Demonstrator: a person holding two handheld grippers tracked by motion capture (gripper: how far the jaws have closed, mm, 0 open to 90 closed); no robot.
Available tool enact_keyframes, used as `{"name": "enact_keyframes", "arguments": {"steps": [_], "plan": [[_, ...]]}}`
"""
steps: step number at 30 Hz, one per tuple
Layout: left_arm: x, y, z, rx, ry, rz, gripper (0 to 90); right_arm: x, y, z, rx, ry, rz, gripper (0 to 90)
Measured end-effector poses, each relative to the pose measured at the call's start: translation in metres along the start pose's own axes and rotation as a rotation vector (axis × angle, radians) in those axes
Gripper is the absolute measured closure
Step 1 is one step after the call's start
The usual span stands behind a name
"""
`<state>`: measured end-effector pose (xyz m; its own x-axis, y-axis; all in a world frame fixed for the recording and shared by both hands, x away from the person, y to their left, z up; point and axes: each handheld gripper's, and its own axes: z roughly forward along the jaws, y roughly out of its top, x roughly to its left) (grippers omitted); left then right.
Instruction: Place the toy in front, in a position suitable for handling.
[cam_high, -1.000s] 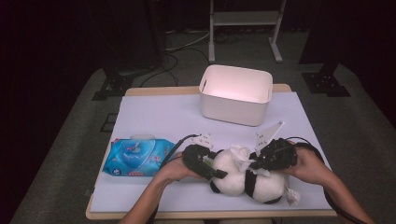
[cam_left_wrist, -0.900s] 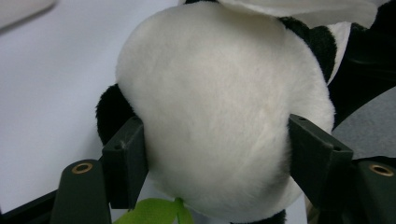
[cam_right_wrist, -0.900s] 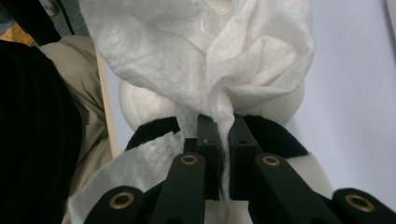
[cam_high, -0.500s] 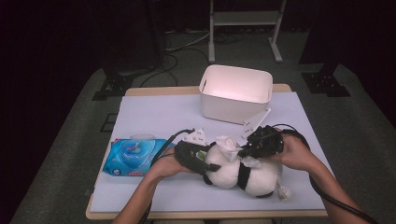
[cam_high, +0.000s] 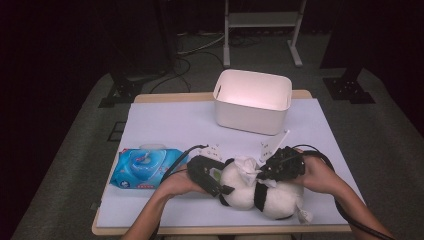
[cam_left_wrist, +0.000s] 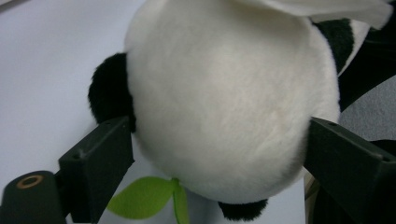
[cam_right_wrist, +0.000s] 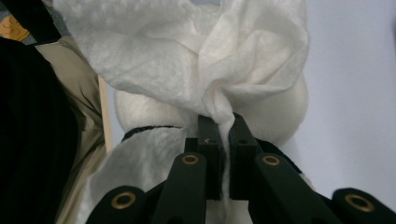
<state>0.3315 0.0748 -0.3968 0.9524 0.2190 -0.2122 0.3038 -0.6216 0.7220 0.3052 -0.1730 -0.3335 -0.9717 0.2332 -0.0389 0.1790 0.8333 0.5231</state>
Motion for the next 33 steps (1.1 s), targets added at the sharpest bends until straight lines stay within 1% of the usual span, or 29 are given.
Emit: {"name": "enact_keyframes", "arguments": {"steps": [3,4,5,6,7,10,11,12,13,15,16,17,18,19,20,21,22,23,24,25,26,27,28,29,30,31,32,33], "plan": [[0.002,-0.001,0.000,-0.005,-0.017,-0.012,7.0,0.003,-0.001,0.000,-0.003,0.002,-0.006,86.1],[0.003,0.000,0.000,-0.009,-0.032,-0.021,4.1,0.006,-0.001,-0.001,-0.005,0.004,-0.008,86.1],[0.003,0.000,0.000,-0.009,-0.032,-0.021,4.2,0.006,-0.001,-0.001,-0.005,0.004,-0.008,86.1],[0.004,0.001,-0.001,-0.014,-0.039,-0.024,4.1,0.008,-0.002,-0.001,-0.007,0.012,-0.020,86.1],[0.005,0.001,-0.001,-0.016,-0.047,-0.027,4.1,0.008,-0.002,-0.001,-0.007,0.012,-0.020,86.1],[0.006,0.002,0.000,-0.007,-0.061,-0.040,3.3,0.013,-0.002,-0.002,0.001,0.011,-0.034,86.1],[0.007,0.003,0.003,0.001,-0.079,-0.043,3.1,0.015,-0.002,-0.002,0.001,0.009,-0.038,86.1],[0.007,0.003,0.003,0.001,-0.079,-0.043,2.9,0.015,-0.002,-0.002,0.001,0.009,-0.038,86.1],[0.008,0.003,0.006,0.006,-0.089,-0.051,2.9,0.016,-0.002,-0.002,0.001,0.010,-0.039,86.1],[0.012,0.002,0.014,0.010,-0.130,-0.068,2.1,0.019,-0.002,-0.003,0.004,0.017,-0.047,86.1],[0.012,0.002,0.014,0.010,-0.130,-0.068,2.7,0.019,-0.002,-0.003,0.004,0.017,-0.047,86.1],[0.014,0.000,0.016,-0.004,-0.166,-0.071,6.4,0.018,-0.003,-0.003,0.004,0.016,-0.046,86.1],[0.015,0.000,0.016,-0.012,-0.175,-0.062,10.5,0.018,-0.003,-0.003,0.003,0.017,-0.046,86.1],[0.015,0.000,0.016,-0.012,-0.175,-0.062,14.7,0.017,-0.003,-0.003,0.003,0.015,-0.049,86.0],[0.015,-0.002,0.014,-0.038,-0.170,-0.051,19.1,0.016,-0.003,-0.003,0.000,0.012,-0.046,86.0],[0.015,-0.002,0.014,-0.038,-0.170,-0.051,21.9,0.016,-0.002,-0.003,-0.001,0.006,-0.047,86.0],[0.014,-0.002,0.011,-0.053,-0.158,-0.035,23.6,0.015,-0.002,-0.003,-0.002,0.006,-0.043,86.0],[0.014,-0.001,0.008,-0.067,-0.141,-0.032,25.4,0.015,-0.001,-0.003,-0.005,0.003,-0.042,86.0],[0.014,-0.001,0.008,-0.067,-0.141,-0.032,26.9,0.015,-0.001,-0.003,-0.005,0.003,-0.042,86.0],[0.014,0.000,0.005,-0.082,-0.130,-0.025,26.9,0.014,0.000,-0.004,-0.004,-0.009,-0.046,86.0],[0.013,0.001,0.003,-0.087,-0.118,-0.017,28.7,0.012,0.001,-0.006,-0.008,-0.019,-0.047,86.0],[0.012,0.006,-0.003,-0.099,-0.082,0.003,30.4,0.008,0.004,-0.009,-0.013,-0.030,-0.037,86.0],[0.012,0.008,-0.007,-0.101,-0.067,0.012,31.0,0.007,0.005,-0.010,-0.015,-0.036,-0.040,86.0],[0.012,0.008,-0.007,-0.101,-0.067,0.012,31.5,0.007,0.005,-0.010,-0.015,-0.036,-0.040,86.0],[0.012,0.011,-0.013,-0.107,-0.040,0.022,31.9,0.003,0.009,-0.013,-0.017,-0.048,-0.034,86.0],[0.011,0.012,-0.016,-0.105,-0.025,0.028,32.0,0.002,0.011,-0.013,-0.019,-0.053,-0.032,85.9],[0.011,0.012,-0.016,-0.105,-0.025,0.028,32.0,0.002,0.011,-0.013,-0.019,-0.053,-0.032,85.9],[0.007,0.015,-0.020,-0.096,-0.001,0.043,32.0,-0.001,0.016,-0.014,-0.026,-0.058,-0.040,86.0]]}}
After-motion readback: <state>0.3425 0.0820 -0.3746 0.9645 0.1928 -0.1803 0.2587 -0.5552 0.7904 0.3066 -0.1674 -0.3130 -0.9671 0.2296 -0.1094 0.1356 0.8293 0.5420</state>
